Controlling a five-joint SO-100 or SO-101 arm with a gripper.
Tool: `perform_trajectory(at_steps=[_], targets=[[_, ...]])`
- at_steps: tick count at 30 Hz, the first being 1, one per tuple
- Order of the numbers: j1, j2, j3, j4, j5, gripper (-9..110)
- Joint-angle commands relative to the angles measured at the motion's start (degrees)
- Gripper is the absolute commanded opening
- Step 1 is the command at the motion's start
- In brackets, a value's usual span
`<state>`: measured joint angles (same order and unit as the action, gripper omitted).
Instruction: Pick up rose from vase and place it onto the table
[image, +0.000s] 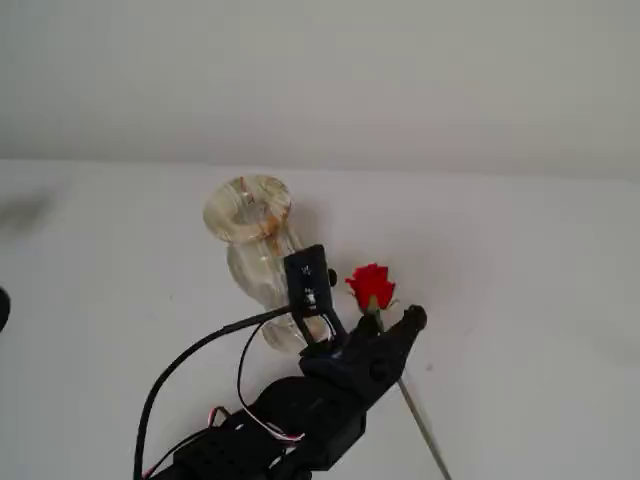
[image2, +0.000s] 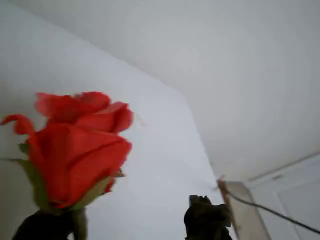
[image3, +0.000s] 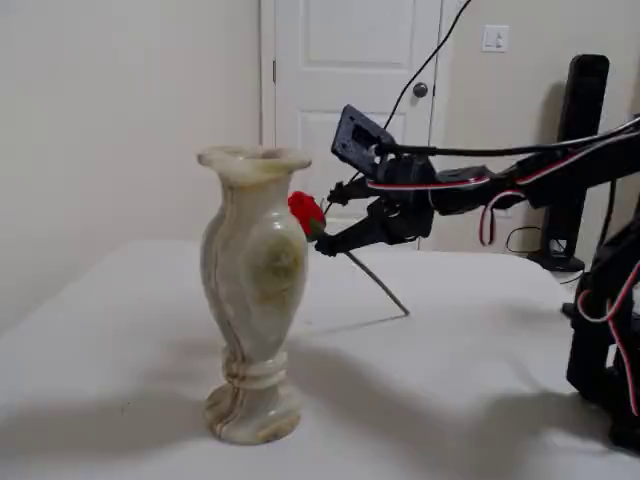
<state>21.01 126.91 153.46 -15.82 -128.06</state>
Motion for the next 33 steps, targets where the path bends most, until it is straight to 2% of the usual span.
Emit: perform_trajectory(at_steps=[1, 4, 12, 19, 21, 25, 28, 33], targets=[[0.9, -2.1, -4.3, -4.7, -0.3, 45], [1.9, -4.6, -5.1, -6.8, -0.6, 49], [2.4, -9.1, -11.0, -9.1, -1.5, 49], [5.6, -24.3, -12.8, -29.2, -11.0, 48], [6.2, -26.3, -13.0, -31.1, -12.0, 48], [6.1, -25.0, -13.2, -29.6, -11.1, 48], [4.0, -19.5, -13.6, -25.2, -6.6, 46], [-1.8, -4.0, -15.5, -11.1, 4.4, 34]])
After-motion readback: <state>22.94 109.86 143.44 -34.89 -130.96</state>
